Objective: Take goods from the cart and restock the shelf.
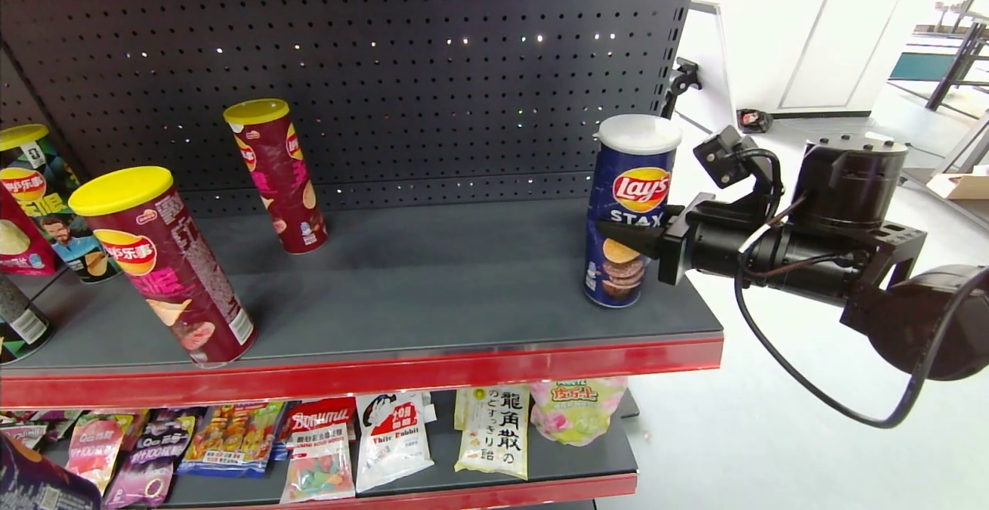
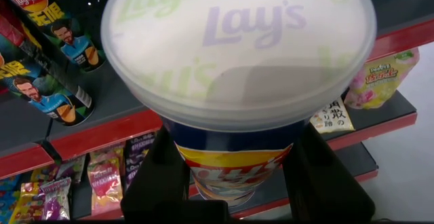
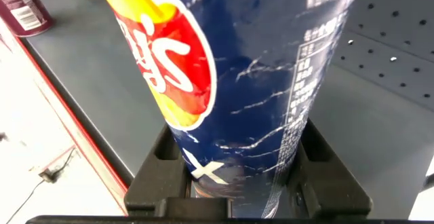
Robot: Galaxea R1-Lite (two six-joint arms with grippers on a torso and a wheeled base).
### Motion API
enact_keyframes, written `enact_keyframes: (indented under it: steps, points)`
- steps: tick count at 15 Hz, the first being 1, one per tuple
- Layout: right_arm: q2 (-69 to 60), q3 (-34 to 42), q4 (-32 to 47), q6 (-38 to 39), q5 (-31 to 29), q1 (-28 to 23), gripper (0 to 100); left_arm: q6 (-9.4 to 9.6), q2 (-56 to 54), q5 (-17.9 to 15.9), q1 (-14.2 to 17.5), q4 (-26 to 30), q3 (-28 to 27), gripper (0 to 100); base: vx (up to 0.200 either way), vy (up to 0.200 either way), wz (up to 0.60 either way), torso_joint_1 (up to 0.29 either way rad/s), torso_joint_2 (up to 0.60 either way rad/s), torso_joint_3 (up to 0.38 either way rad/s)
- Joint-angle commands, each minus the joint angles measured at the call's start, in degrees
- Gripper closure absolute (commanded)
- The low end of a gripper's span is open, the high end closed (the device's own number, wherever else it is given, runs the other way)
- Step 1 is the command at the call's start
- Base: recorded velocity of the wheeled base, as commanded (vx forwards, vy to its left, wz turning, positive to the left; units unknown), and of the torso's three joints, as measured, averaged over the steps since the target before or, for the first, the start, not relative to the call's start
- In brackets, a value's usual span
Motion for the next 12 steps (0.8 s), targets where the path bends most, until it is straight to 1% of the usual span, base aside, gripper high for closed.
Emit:
enact_keyframes:
  steps: [1,6,9,10,12]
  points:
    - [0.8,-0.2,0.0,0.0,0.1,1.0,100,-0.01,0.1,0.0,-0.1,0.0,0.0,100,0.000,0.000,0.00,0.000,0.00,0.000]
    - [1.5,-0.9,0.0,0.1,0.0,1.9,100,-0.01,0.7,0.0,0.0,-0.1,-0.3,100,0.000,0.000,0.00,0.000,0.00,0.000]
    - [1.3,-1.4,0.0,0.2,0.0,1.9,100,-0.01,1.8,-0.2,-0.1,-0.4,-1.4,100,0.000,0.000,0.00,0.000,0.00,0.000]
    - [0.8,-0.2,-0.1,0.3,0.0,1.9,100,-0.01,1.9,-1.4,-0.1,-0.4,-1.3,100,0.000,0.000,0.00,0.000,0.00,0.000]
    - [0.7,-0.6,-0.1,0.9,-0.1,1.9,100,0.08,3.1,-2.4,-0.1,-0.9,-1.7,100,0.000,0.000,0.00,0.000,0.00,0.000]
